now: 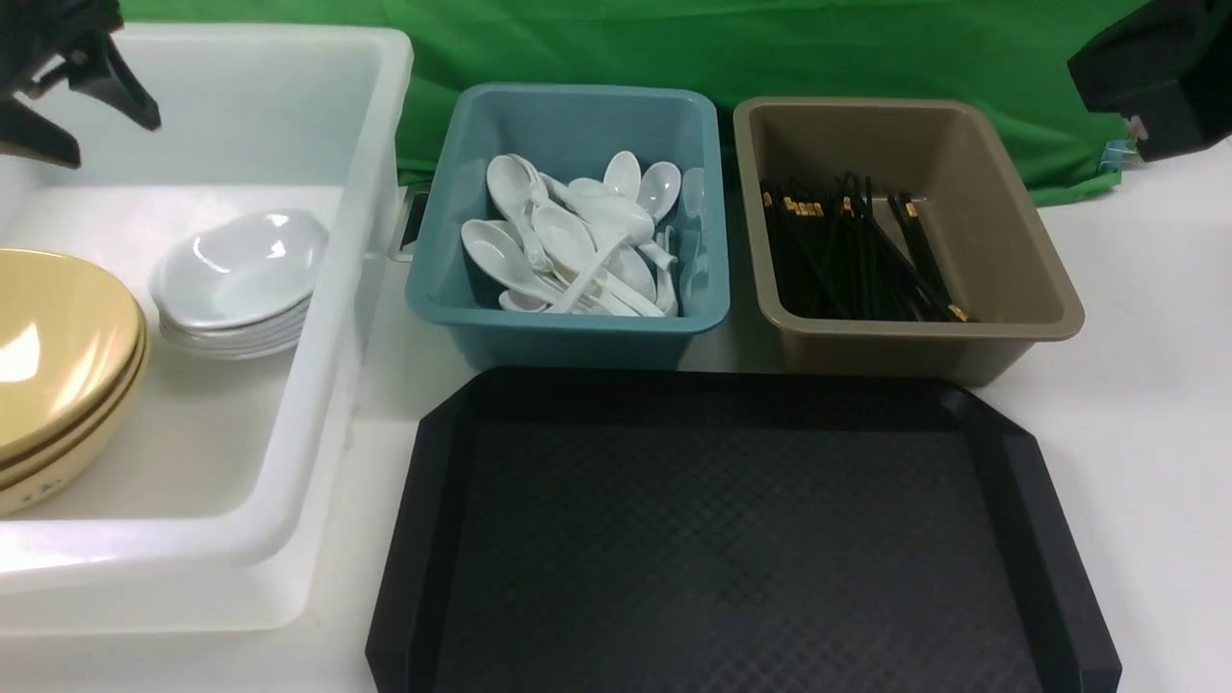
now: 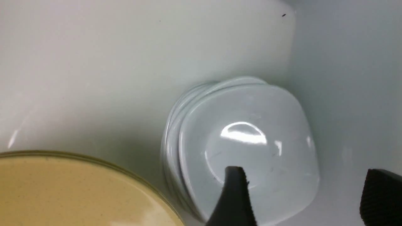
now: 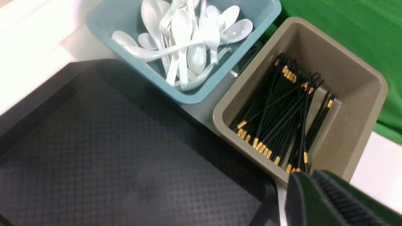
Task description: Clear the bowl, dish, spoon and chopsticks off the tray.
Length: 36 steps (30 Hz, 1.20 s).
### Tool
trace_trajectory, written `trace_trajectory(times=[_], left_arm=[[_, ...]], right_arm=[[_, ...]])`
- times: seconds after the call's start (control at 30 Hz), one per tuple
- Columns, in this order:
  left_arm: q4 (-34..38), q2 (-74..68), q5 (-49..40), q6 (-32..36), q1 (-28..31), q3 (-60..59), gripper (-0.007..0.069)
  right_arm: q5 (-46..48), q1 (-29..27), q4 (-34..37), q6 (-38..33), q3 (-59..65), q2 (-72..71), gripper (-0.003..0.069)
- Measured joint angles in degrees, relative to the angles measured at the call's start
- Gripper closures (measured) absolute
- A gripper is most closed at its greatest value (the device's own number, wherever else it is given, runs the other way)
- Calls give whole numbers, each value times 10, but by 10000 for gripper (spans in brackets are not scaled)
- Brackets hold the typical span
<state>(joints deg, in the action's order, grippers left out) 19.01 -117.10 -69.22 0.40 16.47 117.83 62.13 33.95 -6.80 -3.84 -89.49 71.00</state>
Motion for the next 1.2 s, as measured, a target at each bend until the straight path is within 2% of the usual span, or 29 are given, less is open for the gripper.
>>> trace_trajectory(times=[0.07,0.17,0.27,0.33,0.5,0.57,0.63,0.7,0.73,0.87,0.9,0.93,1.0,1.1,1.2], left_arm=[[-10,0,-3,0,-9,-2,204],[1,3,-4,2,-27,-6,351],[3,27,-4,33,-55,-12,542],[-8,75,-3,47,-83,-26,606],[-18,192,-4,73,-134,-72,631],[-12,241,2,84,-148,-98,631],[-3,321,41,100,-165,-142,631],[0,392,86,113,-185,-200,631],[0,428,107,122,-195,-231,631],[3,574,191,165,-235,-371,631],[4,582,199,165,-239,-379,631],[7,637,226,166,-246,-434,631],[8,714,256,160,-250,-504,631],[-3,823,301,157,-250,-629,630],[-7,909,335,156,-250,-742,630]], right_arm=[[5,0,1,0,0,0,637],[12,0,1,-1,0,-1,637],[14,0,1,-1,0,-6,637],[6,0,-2,-2,0,-19,637],[-29,0,-42,29,10,-73,637],[-62,0,-86,65,33,-109,637],[-114,0,-160,130,81,-177,637],[-160,0,-270,218,152,-254,637],[-176,0,-309,244,191,-294,637],[-232,0,-457,422,339,-451,637],[-232,0,-461,428,346,-459,637],[-251,0,-492,467,398,-513,637],[-283,0,-523,496,464,-585,637],[-341,0,-554,511,546,-678,637],[-365,0,-562,523,578,-711,637]])
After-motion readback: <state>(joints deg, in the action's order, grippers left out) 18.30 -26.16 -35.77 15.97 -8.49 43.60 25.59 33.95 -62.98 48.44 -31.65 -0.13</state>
